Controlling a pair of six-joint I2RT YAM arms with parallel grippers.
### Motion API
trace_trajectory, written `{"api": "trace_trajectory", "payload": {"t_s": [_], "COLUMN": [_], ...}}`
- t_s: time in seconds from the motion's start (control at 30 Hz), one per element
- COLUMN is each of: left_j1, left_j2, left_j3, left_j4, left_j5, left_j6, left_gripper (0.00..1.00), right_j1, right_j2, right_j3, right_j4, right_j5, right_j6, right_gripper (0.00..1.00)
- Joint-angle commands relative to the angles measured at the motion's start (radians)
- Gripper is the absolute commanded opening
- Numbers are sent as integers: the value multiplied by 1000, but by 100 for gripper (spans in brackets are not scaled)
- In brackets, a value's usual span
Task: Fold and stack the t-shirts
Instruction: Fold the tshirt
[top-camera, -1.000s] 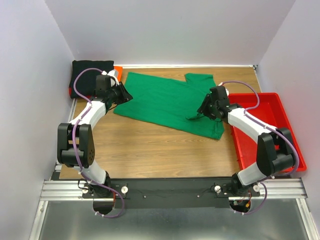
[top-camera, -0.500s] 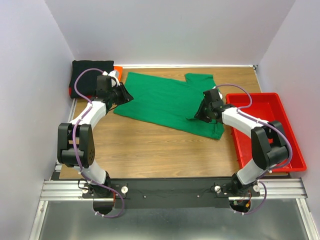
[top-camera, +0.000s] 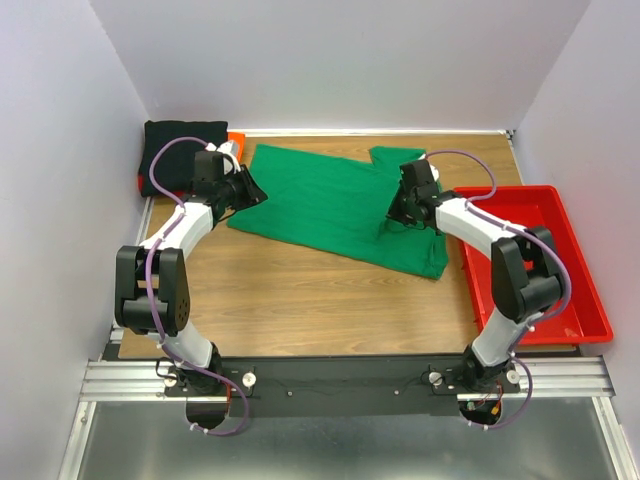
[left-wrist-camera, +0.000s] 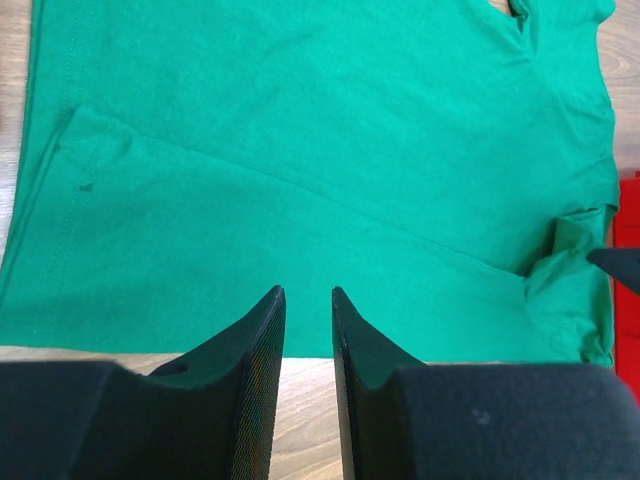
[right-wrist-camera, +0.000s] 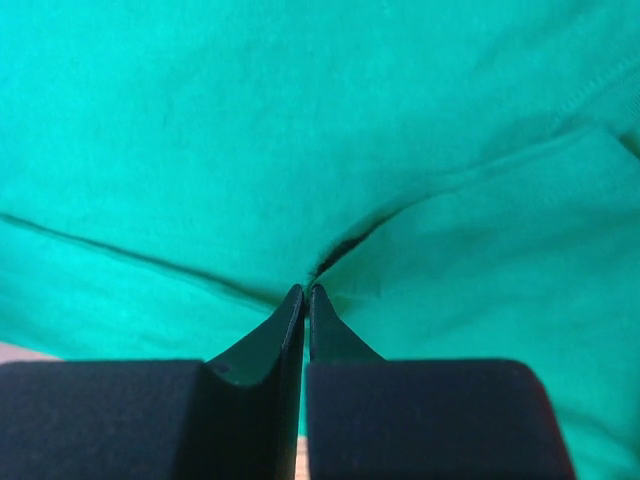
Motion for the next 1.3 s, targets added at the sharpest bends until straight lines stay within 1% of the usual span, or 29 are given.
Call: {"api": "trace_trajectory", "payload": {"t_s": [0.0,0.27,0.37,0.47,0.5,0.57,0.6,0.7,0.73,0.83,0.87,1.0,1.13,1.27], "left_j1": [-9,-27,-29,-29,-27,-27,-26,-23,-20,-18,-20,-26,-37,-50], "left_j2": [-19,-17,-17,-20,-23,-31,-39,-48,-45,-21,-13,35,119,188], "left_j3": [-12,-26,-37,-49,-60,-74,-89,-104,-104,-79,-72,-45,-19,0], "left_j4": [15,15,12,2,0,-1,-1,6,6,8,8,3,11,23], "left_j5": [16,-7,-25,-60,-82,-103,-123,-158,-166,-166,-174,-236,-289,-342], "left_j6": [20,8,-12,-40,-49,-70,-90,-127,-135,-158,-167,-202,-239,-270], "left_gripper": [33,33,33,34,35,37,38,39,39,39,38,38,38,38], "right_j1": [3,4,4,4,3,4,4,4,3,4,4,4,12,47], "right_j2": [66,135,164,175,178,181,178,149,111,45,-2,-90,-98,-63], "right_j3": [60,106,115,109,107,112,115,107,90,45,29,-42,-97,-126], "right_j4": [1,12,33,79,102,113,115,113,113,112,113,101,89,84], "right_j5": [37,74,69,32,25,6,5,17,23,49,51,14,-40,-28], "right_j6": [-35,-72,-90,-109,-113,-118,-121,-126,-126,-123,-120,-100,-84,-78], "right_gripper": [10,10,12,25,35,46,55,62,64,65,65,66,67,67]}}
